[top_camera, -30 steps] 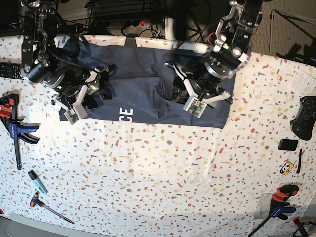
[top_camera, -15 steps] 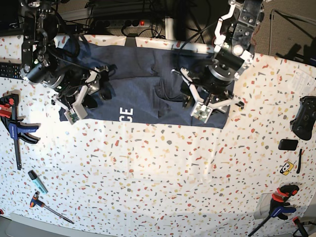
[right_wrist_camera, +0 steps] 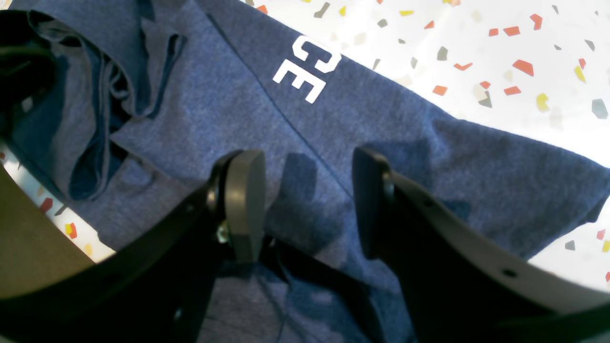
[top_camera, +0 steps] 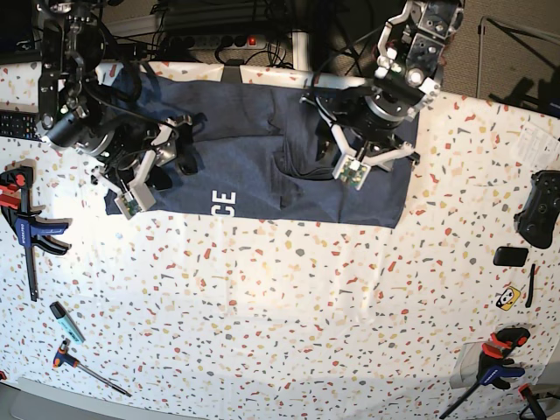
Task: Fold the T-shirt properly
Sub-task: 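Fold the strip end with the left gripper toward the right gripper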
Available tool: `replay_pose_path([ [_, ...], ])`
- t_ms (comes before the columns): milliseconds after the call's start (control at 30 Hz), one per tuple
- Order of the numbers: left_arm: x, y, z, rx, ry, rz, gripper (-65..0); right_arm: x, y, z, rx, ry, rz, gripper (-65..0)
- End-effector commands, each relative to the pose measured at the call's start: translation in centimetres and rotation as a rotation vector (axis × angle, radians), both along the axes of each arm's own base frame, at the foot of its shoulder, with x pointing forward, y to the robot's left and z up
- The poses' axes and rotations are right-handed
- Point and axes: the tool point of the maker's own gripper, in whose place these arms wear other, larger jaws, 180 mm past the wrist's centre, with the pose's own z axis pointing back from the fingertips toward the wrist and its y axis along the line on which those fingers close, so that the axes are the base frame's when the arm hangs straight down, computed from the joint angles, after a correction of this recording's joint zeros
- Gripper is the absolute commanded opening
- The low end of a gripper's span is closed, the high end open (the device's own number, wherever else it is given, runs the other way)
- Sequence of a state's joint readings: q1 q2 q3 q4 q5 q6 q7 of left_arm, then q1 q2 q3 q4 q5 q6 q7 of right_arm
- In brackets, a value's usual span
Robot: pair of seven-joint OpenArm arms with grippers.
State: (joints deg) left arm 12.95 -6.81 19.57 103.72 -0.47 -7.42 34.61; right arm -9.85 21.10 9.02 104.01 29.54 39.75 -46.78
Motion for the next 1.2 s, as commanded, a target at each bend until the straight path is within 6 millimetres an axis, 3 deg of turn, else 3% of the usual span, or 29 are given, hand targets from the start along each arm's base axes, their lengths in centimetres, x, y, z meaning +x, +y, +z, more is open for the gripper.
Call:
replay_pose_path([
  [0, 0.9, -0.5, 1.5, -0.043, -0.049, 0.002, -37.7, 0.7, 0.0, 1.4, 0.008, -0.05, 0.009, -35.2],
  [367, 2.5, -1.5, 3.3, -0.145, -0.063, -0.001, -37.7, 0.7, 0.0, 1.4, 0.006, -0.049, 0.008, -35.2],
  [633, 2.9, -0.9, 0.6, -0.1, -0.015, 0.01, -37.7, 0.9, -0.5, 1.5, 0.002, -0.054, -0.003, -35.2],
  [967, 3.0, -0.5, 2.3, -0.052, -0.038, 0.001, -37.7, 1.0, -0.7, 1.6, 0.002, -0.058, -0.008, -35.2],
  [1167, 2.1, 1.4, 0.9, 0.026, 0.02, 0.023, -37.7, 0.9, -0.7, 1.6, -0.001, -0.055, -0.008, -35.2],
])
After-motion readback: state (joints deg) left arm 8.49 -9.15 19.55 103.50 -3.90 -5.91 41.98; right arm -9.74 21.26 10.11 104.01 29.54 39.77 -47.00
